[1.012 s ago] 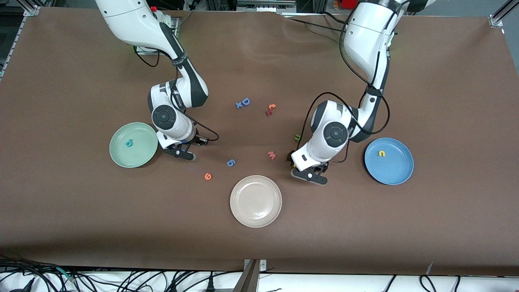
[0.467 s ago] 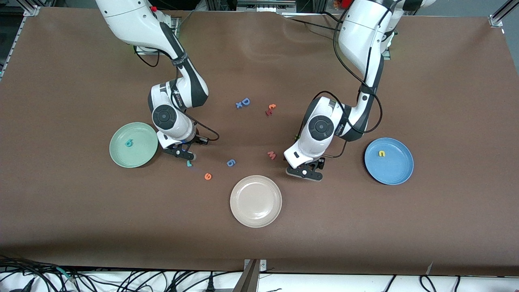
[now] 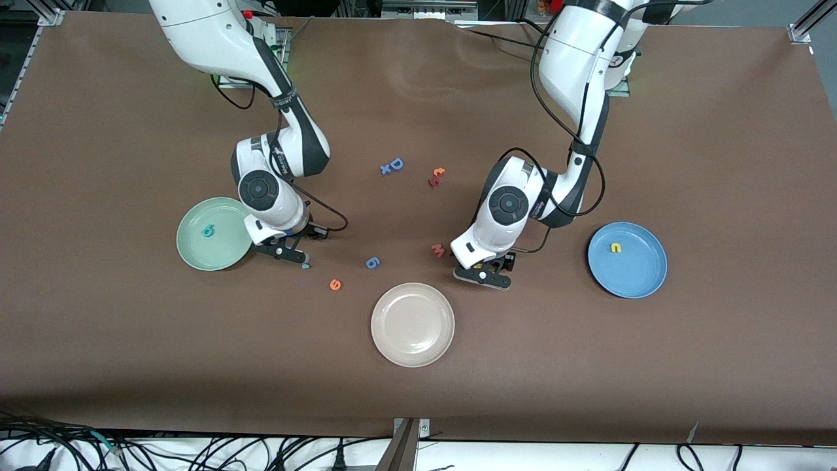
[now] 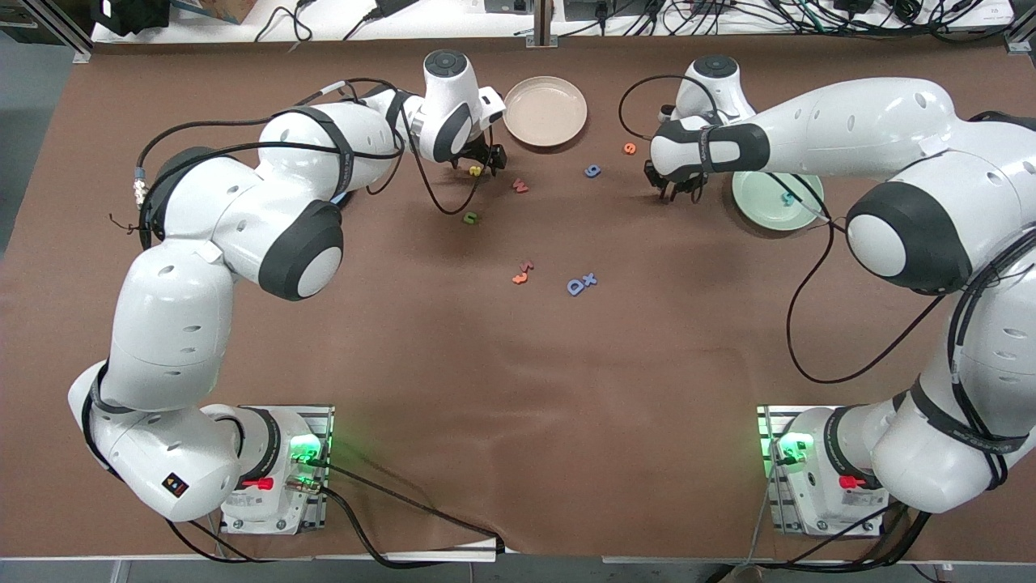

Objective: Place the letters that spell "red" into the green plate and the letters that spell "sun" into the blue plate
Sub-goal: 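Grasp the teal 1 with the right gripper while the left gripper grasps yellow 2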

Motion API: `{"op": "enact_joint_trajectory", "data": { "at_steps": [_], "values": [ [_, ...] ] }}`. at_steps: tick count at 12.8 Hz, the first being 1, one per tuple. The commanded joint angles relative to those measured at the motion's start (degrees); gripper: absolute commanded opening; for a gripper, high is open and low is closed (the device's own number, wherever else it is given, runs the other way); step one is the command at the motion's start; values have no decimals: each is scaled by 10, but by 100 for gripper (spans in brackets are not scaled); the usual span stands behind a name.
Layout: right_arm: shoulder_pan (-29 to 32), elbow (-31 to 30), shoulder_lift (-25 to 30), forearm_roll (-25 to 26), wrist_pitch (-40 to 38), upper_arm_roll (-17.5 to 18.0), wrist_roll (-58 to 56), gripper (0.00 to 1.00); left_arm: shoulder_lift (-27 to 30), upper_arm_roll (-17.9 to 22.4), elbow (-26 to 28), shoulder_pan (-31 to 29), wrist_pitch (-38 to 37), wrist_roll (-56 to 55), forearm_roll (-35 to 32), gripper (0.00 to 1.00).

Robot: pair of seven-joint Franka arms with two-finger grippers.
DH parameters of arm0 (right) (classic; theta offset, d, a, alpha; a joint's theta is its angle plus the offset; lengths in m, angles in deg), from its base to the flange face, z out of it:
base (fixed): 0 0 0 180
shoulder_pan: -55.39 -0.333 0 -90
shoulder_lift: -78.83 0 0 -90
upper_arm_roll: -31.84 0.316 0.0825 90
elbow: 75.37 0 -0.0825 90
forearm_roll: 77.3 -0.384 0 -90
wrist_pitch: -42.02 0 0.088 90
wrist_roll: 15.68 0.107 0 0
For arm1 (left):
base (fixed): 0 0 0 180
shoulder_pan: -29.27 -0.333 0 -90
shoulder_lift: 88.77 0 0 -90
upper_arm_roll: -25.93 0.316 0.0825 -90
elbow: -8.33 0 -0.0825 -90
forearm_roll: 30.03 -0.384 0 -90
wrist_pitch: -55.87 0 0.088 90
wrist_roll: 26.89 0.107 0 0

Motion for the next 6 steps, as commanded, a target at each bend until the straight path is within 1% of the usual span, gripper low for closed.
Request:
{"op": "enact_joint_trajectory", "data": {
  "at_steps": [1, 3, 5, 6],
  "values": [
    [11, 13, 1, 43, 0, 0, -12, 23, -7, 1, -4, 2, 12, -13, -14, 100],
    [12, 22, -3, 48, 7, 1, -24, 24, -7, 0, -4, 2, 12, -13, -14, 100],
    [14, 26, -11, 48, 38, 1, -43, 24, -7, 0, -4, 1, 12, -15, -13, 99],
    [14, 30, -18, 48, 52, 1, -49, 24, -6, 0, -4, 0, 11, -27, -13, 95]
  ]
}}
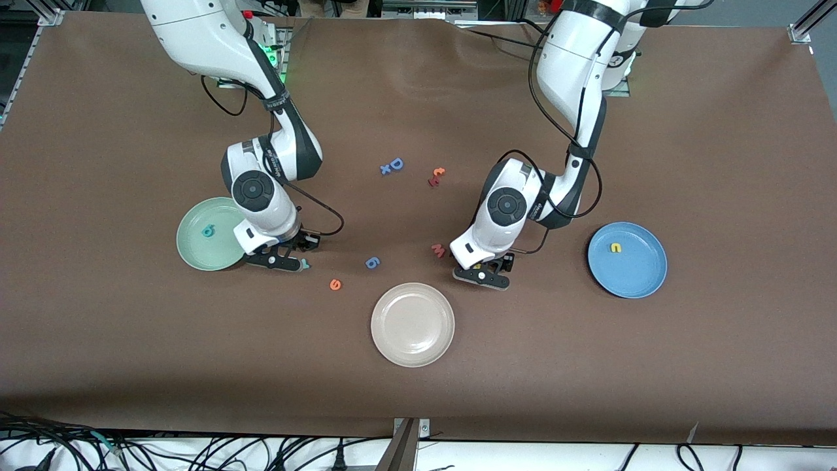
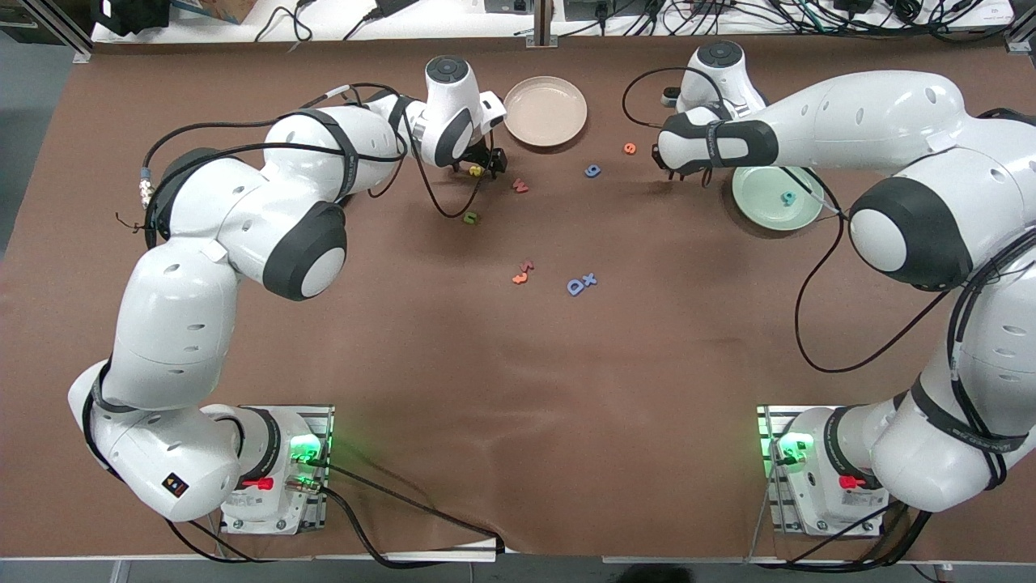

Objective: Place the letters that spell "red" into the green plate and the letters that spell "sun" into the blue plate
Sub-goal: 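Grasp the teal 1 with the right gripper while the left gripper grasps yellow 2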

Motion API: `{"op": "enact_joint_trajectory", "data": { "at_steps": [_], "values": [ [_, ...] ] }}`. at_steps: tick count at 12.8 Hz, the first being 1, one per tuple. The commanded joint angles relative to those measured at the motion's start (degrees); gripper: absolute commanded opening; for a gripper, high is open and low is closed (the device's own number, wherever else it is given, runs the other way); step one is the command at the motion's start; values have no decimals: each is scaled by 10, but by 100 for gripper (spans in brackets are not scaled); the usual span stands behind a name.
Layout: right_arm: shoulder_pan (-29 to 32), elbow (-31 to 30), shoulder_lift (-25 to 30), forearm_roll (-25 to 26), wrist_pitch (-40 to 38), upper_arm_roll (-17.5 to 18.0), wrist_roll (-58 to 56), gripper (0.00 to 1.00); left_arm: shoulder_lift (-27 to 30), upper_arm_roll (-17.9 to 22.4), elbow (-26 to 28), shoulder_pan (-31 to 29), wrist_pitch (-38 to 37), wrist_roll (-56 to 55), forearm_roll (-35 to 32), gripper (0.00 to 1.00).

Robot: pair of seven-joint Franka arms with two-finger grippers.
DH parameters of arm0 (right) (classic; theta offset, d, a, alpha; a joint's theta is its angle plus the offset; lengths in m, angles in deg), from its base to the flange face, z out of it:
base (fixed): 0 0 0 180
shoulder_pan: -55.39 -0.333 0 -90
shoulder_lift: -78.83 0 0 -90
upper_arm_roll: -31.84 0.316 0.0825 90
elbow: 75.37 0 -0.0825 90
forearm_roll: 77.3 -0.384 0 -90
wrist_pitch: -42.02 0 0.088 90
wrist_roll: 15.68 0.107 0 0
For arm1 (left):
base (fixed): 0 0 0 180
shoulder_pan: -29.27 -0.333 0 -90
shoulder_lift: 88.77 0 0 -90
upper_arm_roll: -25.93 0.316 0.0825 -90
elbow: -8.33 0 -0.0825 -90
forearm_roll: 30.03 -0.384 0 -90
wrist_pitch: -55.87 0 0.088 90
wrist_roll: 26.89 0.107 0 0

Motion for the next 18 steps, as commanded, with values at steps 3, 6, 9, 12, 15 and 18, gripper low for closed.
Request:
{"op": "enact_joint_trajectory", "data": {
  "at_steps": [3, 6, 9, 12, 15, 18],
  "values": [
    [6, 35, -32, 10, 34, 4, -25, 46, 2, -6, -3, 0, 1, -40, -14, 67],
    [7, 36, -45, 10, 68, 4, -38, 72, 2, -7, 0, -1, -1, -40, -14, 60],
    [16, 36, -53, 10, 80, 4, -47, 71, 2, -6, 2, -1, -1, -35, -14, 50],
    [17, 33, -54, 9, 80, 4, -46, 55, 2, -6, 2, -3, -1, -31, -14, 38],
    [17, 33, -57, 8, 80, 4, -42, 47, 2, -6, 2, -6, -1, -29, -15, 27],
    [16, 34, -57, 3, 80, 6, -34, 47, 2, -5, 2, -8, -1, -29, -16, 21]
  ]
}}
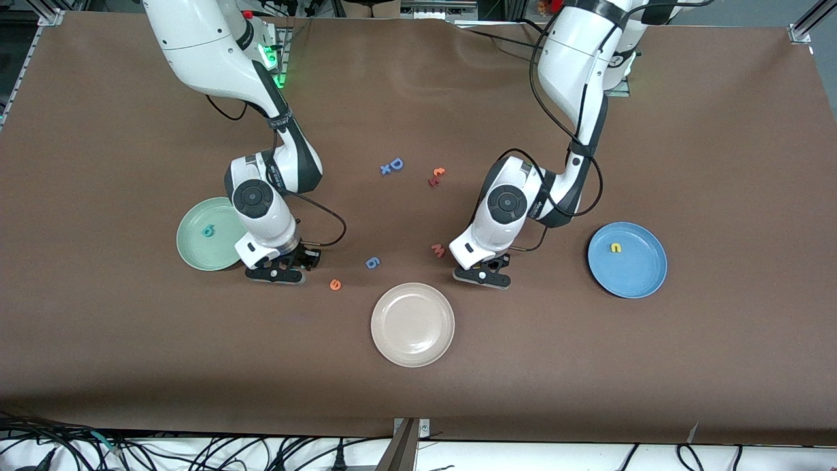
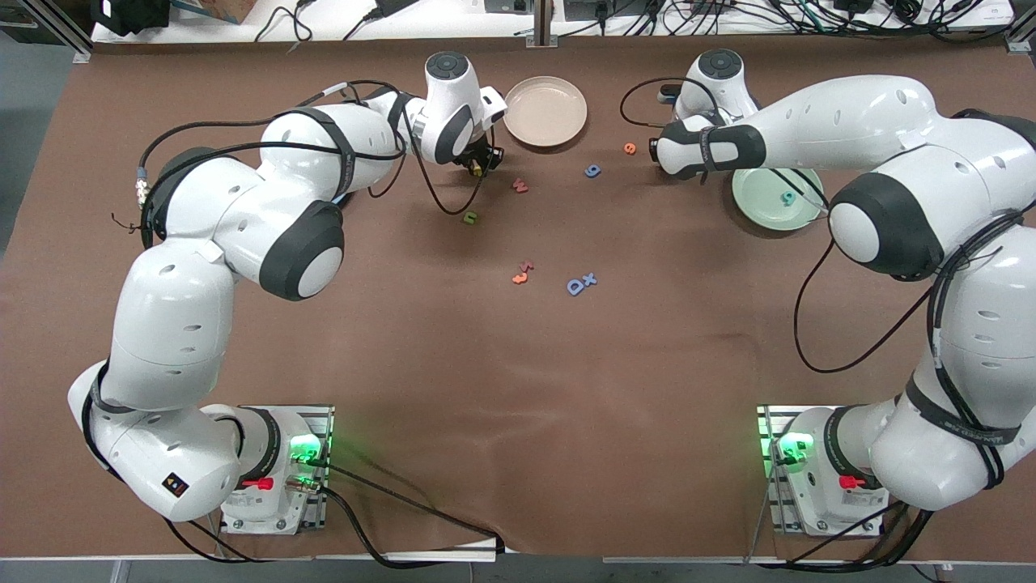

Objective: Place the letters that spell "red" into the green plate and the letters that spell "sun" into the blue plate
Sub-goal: 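Grasp the teal 1 with the right gripper while the left gripper grasps yellow 2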

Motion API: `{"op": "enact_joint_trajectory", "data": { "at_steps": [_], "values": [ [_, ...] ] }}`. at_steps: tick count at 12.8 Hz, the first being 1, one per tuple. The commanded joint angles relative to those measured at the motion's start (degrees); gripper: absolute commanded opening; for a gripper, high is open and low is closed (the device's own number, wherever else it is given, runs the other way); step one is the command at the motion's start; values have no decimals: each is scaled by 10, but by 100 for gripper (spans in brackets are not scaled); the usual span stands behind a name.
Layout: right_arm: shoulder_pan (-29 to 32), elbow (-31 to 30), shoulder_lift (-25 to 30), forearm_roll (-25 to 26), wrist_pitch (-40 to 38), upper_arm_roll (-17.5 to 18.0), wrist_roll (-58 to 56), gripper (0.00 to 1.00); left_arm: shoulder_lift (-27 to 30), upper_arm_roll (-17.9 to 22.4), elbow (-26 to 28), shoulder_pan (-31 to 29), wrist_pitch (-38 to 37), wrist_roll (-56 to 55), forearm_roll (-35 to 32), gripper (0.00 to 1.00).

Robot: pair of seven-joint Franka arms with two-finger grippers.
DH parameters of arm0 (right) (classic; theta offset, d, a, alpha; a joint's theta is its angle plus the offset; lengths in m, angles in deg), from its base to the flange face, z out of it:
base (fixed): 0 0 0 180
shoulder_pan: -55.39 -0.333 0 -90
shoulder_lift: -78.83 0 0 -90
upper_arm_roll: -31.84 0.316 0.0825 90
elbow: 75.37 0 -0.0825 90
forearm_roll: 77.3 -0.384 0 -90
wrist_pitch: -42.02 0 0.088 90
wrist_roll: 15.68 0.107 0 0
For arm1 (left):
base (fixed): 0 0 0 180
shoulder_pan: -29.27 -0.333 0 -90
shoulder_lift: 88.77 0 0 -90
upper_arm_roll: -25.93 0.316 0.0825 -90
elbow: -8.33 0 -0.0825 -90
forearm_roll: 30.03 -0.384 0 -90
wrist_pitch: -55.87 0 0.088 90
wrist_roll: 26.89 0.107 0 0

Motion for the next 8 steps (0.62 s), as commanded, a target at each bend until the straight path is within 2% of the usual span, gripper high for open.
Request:
{"op": "enact_joint_trajectory", "data": {
  "at_steps": [1, 3, 4, 6, 8],
  "values": [
    [0, 7, -7, 2, 3, 7, 12, 47, -5, 0, 1, -7, -1, -5, -16, 21],
    [0, 7, -7, 2, 3, 7, 14, 46, -2, 0, -5, -12, -13, -6, -16, 21],
    [0, 7, -7, 2, 3, 7, 14, 36, -1, 2, -12, -21, -33, -6, -18, 21],
    [0, 7, -7, 2, 3, 7, 13, 25, 10, 0, -50, -62, -105, 44, -20, 20],
    [1, 7, -7, 2, 3, 7, 13, 13, 35, -1, -58, -98, -157, 106, -17, 20]
  ]
}}
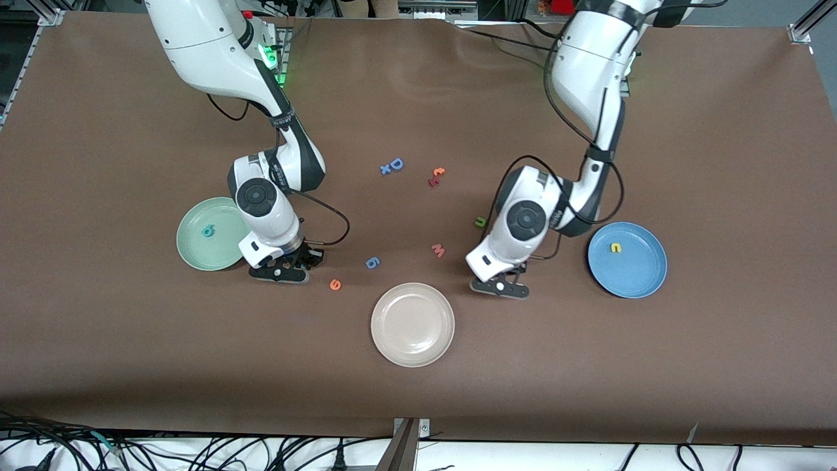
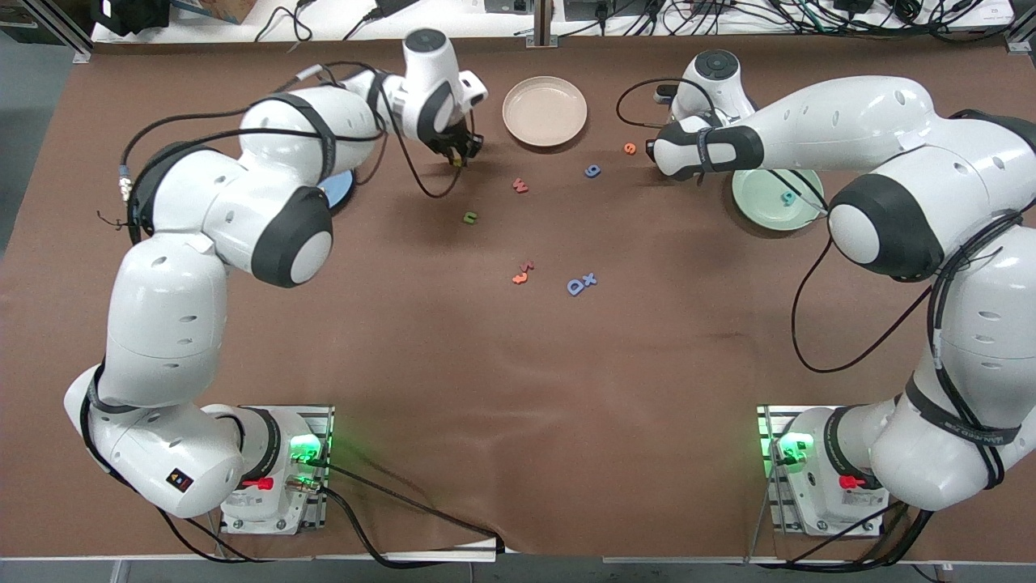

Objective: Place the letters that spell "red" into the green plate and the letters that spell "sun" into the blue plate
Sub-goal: 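Place the yellow 2 on the blue plate while the right gripper carries teal 1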

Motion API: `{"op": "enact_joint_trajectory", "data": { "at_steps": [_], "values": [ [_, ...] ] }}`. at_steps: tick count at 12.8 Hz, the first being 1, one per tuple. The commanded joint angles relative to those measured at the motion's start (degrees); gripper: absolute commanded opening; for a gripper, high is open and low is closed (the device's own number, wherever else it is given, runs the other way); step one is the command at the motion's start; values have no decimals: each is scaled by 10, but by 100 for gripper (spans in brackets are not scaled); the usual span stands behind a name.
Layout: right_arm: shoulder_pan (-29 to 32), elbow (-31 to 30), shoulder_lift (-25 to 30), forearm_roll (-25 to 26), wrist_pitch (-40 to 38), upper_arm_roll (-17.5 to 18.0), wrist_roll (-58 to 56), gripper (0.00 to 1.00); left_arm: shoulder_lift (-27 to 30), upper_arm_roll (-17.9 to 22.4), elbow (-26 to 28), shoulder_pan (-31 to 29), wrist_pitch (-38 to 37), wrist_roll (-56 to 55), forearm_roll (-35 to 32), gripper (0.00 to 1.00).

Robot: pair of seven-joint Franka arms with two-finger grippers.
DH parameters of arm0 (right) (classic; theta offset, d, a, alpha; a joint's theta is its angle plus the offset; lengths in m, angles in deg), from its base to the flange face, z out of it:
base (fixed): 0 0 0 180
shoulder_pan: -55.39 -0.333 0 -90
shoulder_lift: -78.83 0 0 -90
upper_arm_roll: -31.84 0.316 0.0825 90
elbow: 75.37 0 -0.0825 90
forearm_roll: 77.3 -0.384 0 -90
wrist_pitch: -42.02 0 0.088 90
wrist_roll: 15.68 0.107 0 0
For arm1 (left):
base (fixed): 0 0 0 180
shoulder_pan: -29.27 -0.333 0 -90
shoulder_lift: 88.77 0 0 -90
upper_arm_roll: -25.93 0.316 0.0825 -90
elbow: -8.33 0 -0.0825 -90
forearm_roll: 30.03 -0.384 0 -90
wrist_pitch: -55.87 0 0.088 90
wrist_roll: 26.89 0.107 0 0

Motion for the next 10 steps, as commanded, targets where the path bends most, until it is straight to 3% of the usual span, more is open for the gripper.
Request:
{"op": "enact_joint_trajectory", "data": {
  "at_steps": [1, 3, 5, 10],
  "values": [
    [4, 4, -7, 2, 1, 2, 6, 13, 41, -12, -9, -59, -74, 59, -22, 20],
    [5, 5, -2, 2, -2, 2, -2, 12, 57, -43, -4, -110, -113, 100, -27, 20],
    [6, 9, 21, 3, -52, -5, -8, 11, 65, -47, 5, -132, -159, 126, -50, 20],
    [6, 13, 101, 2, -233, -89, -98, 12, 65, -53, 33, -168, -213, 156, -53, 20]
  ]
}}
